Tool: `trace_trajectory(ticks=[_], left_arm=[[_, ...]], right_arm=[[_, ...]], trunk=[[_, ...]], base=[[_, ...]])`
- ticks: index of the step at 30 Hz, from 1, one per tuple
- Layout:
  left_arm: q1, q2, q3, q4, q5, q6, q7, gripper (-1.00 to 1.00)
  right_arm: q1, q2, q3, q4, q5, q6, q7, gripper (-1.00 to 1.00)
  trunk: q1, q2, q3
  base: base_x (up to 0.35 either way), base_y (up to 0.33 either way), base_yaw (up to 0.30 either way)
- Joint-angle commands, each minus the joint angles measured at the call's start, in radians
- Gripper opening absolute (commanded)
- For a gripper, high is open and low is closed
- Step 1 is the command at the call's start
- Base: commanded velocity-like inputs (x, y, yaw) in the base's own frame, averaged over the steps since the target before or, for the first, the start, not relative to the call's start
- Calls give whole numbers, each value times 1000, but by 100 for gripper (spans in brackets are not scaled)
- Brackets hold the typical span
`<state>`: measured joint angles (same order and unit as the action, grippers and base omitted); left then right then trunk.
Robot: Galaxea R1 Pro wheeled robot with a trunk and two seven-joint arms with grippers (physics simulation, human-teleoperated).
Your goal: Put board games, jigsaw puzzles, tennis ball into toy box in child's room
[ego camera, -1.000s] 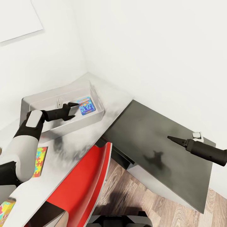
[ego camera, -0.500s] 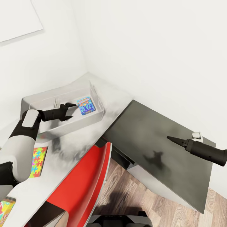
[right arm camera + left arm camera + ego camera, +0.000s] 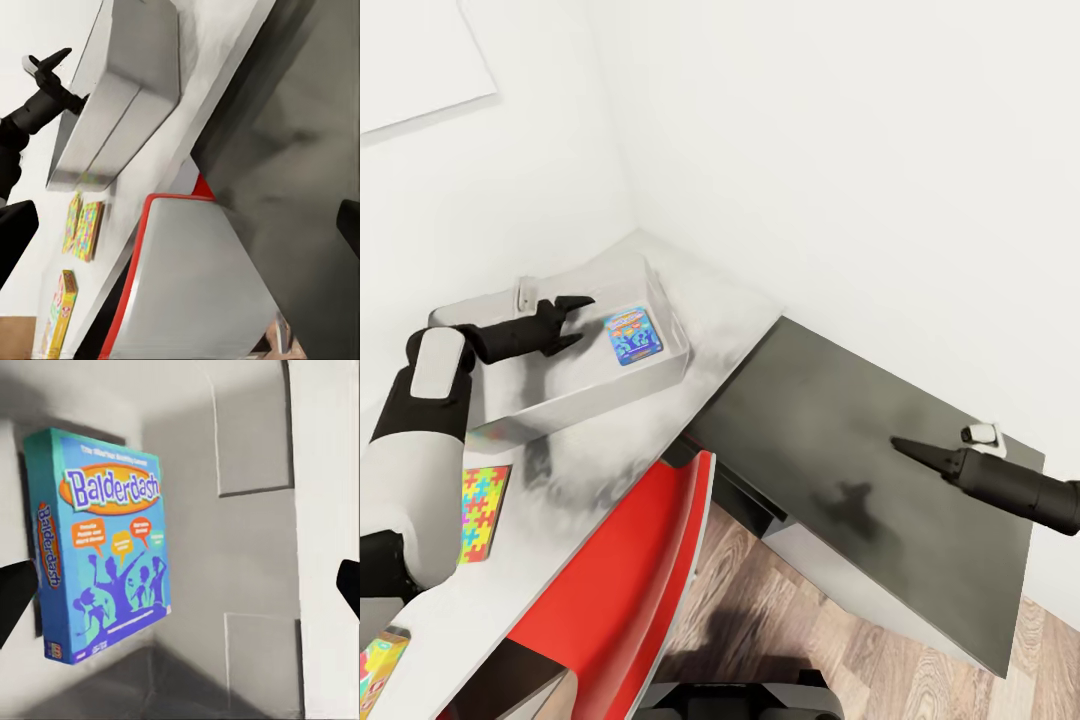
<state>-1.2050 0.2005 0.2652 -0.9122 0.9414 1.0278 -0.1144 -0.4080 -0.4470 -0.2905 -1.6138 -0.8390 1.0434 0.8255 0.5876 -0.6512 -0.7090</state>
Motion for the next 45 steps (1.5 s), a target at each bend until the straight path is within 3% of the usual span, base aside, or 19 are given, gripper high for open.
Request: trace_trajectory(ticks=[1, 12, 19, 22, 34, 45], left_arm=[[3, -1, -3, -14, -7, 5, -22, 100], [14, -8, -37, -57, 77, 15, -61, 100], [18, -28, -44, -68, 125, 19, -67, 100], [21, -33, -45, -71, 130, 19, -68, 100], [62, -98, -47, -133, 148, 19, -63, 100], [90, -130, -47, -172, 150, 19, -65, 100]], right_arm=[[1, 0, -1, 0, 5, 4, 17, 100], [8, 2, 4, 0, 9, 4, 44, 100], [9, 3, 7, 0, 11, 4, 46, 100], [9, 4, 8, 0, 11, 4, 44, 100], [9, 10, 8, 0, 12, 4, -15, 100], [9, 14, 9, 0, 12, 4, -30, 100]], trunk=[[0, -1, -1], [0, -1, -1], [0, -1, 1], [0, -1, 3], [0, -1, 19], [0, -1, 36]], base=[[0, 0, 0], [0, 0, 0], [0, 0, 0], [0, 0, 0], [0, 0, 0], [0, 0, 0]])
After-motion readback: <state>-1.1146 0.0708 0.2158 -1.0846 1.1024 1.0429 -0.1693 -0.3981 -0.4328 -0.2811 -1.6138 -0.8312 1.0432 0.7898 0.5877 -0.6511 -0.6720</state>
